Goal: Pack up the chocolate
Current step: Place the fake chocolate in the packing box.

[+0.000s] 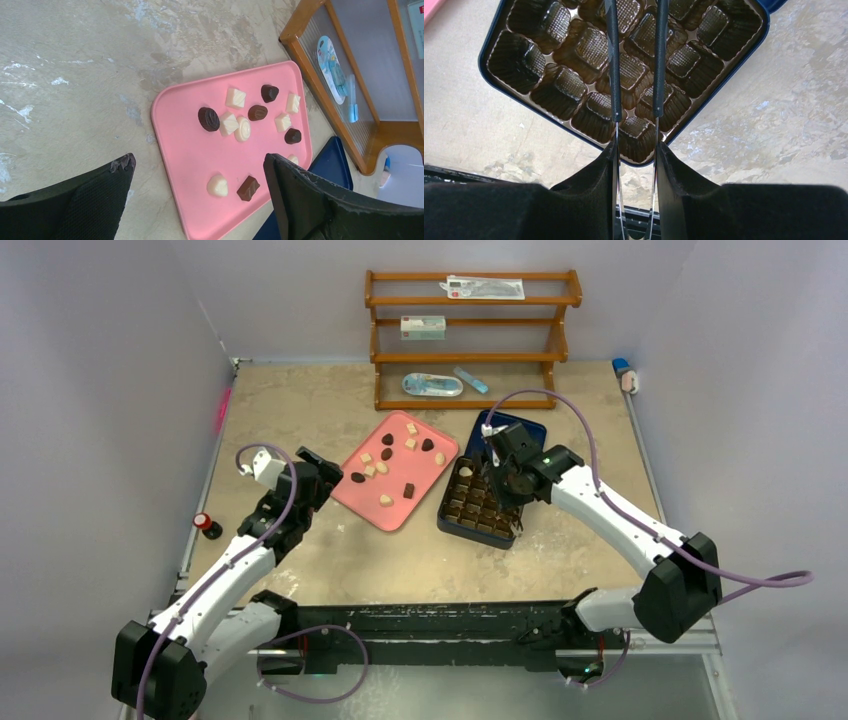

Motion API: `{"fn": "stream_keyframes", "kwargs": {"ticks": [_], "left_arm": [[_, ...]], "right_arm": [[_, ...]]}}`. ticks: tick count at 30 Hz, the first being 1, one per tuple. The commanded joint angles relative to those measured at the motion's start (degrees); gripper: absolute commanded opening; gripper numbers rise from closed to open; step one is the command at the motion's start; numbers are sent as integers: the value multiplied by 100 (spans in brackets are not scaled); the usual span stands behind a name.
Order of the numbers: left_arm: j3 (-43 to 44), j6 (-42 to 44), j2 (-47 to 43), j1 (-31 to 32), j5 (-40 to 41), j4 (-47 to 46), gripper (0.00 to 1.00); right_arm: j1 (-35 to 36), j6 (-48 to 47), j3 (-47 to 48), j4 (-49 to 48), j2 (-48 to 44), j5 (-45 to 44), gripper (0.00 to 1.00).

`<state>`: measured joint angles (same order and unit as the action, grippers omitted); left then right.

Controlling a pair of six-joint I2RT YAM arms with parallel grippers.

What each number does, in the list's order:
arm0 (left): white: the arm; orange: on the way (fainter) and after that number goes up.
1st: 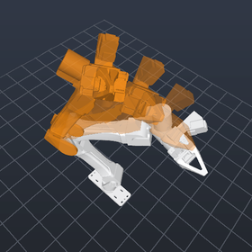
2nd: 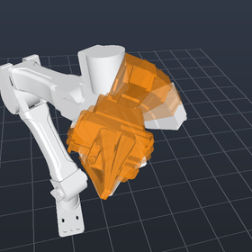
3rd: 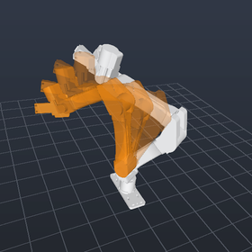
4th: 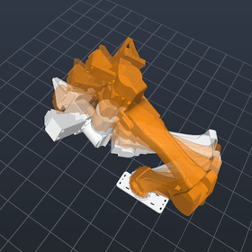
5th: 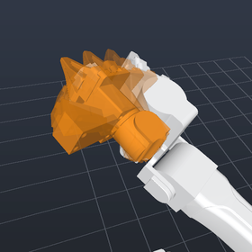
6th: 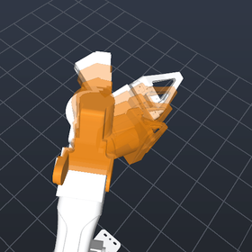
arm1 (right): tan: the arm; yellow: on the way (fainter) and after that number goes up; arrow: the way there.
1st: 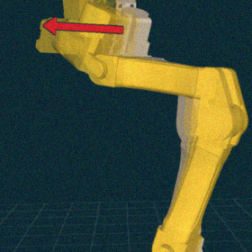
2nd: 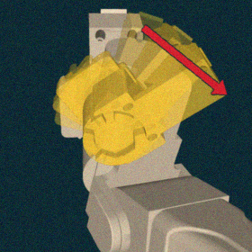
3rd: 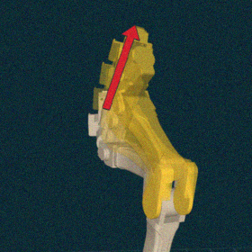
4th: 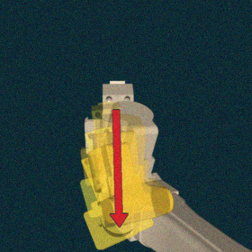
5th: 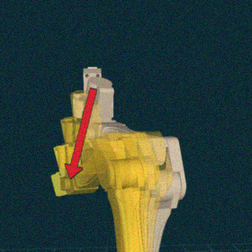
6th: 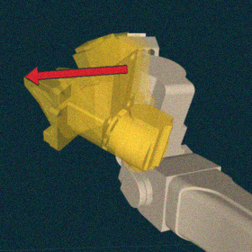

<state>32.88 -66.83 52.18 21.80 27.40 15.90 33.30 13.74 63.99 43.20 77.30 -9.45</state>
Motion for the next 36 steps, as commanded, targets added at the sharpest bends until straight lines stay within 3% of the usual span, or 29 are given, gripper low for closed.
{"fn": "stream_keyframes", "kwargs": {"ticks": [1, 16, 24, 36], "left_arm": [[-89, 100, -4, -36, -13, -168, 100], [16, 144, 80, -36, -6, -183, 100], [74, 188, 80, -36, 9, -166, 100], [16, 171, 57, -36, 26, -146, 100]], "right_arm": [[-29, 115, -85, -57, -174, 31, 0], [-29, 155, -185, 9, -215, -21, 0], [-34, 173, -198, -21, -164, -36, 13], [-60, 151, -194, -57, -102, 15, 19]]}}
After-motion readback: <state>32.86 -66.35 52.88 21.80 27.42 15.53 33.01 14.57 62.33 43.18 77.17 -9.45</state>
